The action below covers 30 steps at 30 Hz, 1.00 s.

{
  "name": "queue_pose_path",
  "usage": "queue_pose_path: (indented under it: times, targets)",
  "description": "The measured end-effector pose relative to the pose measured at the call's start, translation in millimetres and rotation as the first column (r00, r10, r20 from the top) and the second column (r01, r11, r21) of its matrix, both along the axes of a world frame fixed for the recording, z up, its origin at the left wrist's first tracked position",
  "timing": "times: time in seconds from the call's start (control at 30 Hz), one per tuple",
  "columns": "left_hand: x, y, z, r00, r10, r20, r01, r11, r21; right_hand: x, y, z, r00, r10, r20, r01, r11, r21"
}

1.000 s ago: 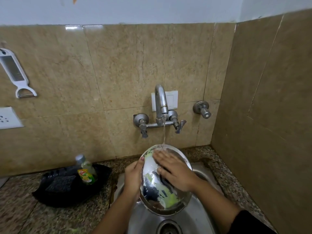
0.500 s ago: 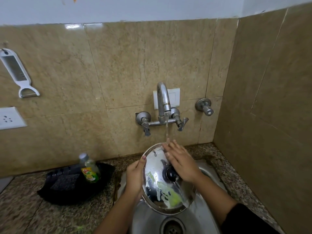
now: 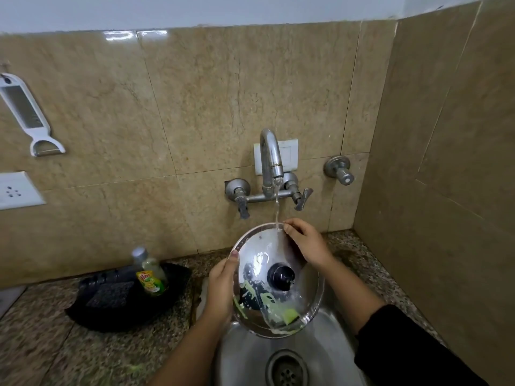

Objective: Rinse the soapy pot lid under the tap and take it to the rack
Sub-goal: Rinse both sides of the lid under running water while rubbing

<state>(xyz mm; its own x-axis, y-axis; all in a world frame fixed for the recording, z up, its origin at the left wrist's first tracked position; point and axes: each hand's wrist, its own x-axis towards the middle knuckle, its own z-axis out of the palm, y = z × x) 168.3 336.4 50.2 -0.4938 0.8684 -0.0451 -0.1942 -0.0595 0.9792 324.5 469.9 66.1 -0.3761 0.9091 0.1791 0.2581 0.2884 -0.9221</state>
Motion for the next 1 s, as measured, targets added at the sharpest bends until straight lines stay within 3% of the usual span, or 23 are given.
queue_pose_path:
  times: [0.13,0.2,0.27,0.33,0.43,0.5,0.57,0.63,0.7,0.77,0.87,0.93,1.0]
  targets:
    - [-14.5,10.7,14.4,0.947,-0.148,-0.284,0.113,0.984,-0.136,-14.3,1.7,22.3,0.938,0.325,0.123,-0.327,0.945,-0.010]
    - [-12.5,16.3,22.4,0.919,-0.191,-0.345,0.146,0.977,-0.154,-27.7,-0.9,23.8,0.881,0.417,0.223,-0.432,0.902,0.021]
    - [-9.0,18.0,24.8,0.927,-0.158,-0.342,0.122,0.985,-0.123,-28.5,0.7,18.9,0.909,0.359,0.213,-0.375,0.926,0.039]
    - [-10.6,14.9,19.1,0.963,-0.074,-0.258,0.053,0.995,-0.087,-16.1,7.5,11.2,0.978,0.131,0.160,-0.136,0.990,0.022]
    - [-13.7,13.8,7.2,0.992,0.020,-0.124,-0.026,0.998,-0.049,-9.6,5.6,0.8,0.952,-0.202,0.229,0.174,0.975,0.137]
    - [-11.2,17.3,7.4,0.990,0.009,-0.143,-0.015,0.999,-0.039,-21.5,-2.7,6.1,0.929,-0.212,0.304,0.090,0.924,0.372]
    - [-7.3,18.4,11.1,0.984,0.004,-0.177,-0.007,1.000,-0.017,-27.9,-6.0,10.5,0.934,-0.111,0.339,-0.065,0.881,0.469]
    - [-6.3,14.7,10.1,0.977,0.034,-0.209,-0.037,0.999,-0.007,-18.8,-0.8,7.1,0.954,-0.091,0.287,-0.012,0.941,0.338]
    - [-8.8,9.5,5.5,0.991,0.055,-0.120,-0.054,0.998,0.014,-8.4,6.9,-3.3,0.961,-0.189,0.204,0.151,0.970,0.188]
    - [-13.1,9.2,4.4,0.999,0.019,-0.031,-0.019,1.000,-0.015,-7.6,8.1,-4.9,0.944,-0.229,0.238,0.183,0.962,0.202]
    - [-18.0,18.1,12.3,0.985,-0.118,-0.122,0.097,0.981,-0.167,-17.3,3.7,11.8,0.916,-0.051,0.397,-0.046,0.972,0.232]
    - [-15.9,20.9,19.1,0.965,-0.190,-0.179,0.157,0.970,-0.183,-26.5,1.7,20.9,0.855,0.073,0.513,-0.226,0.943,0.243]
    - [-15.3,19.7,19.7,0.957,-0.203,-0.207,0.175,0.974,-0.145,-31.4,3.8,21.0,0.865,0.107,0.491,-0.252,0.937,0.240]
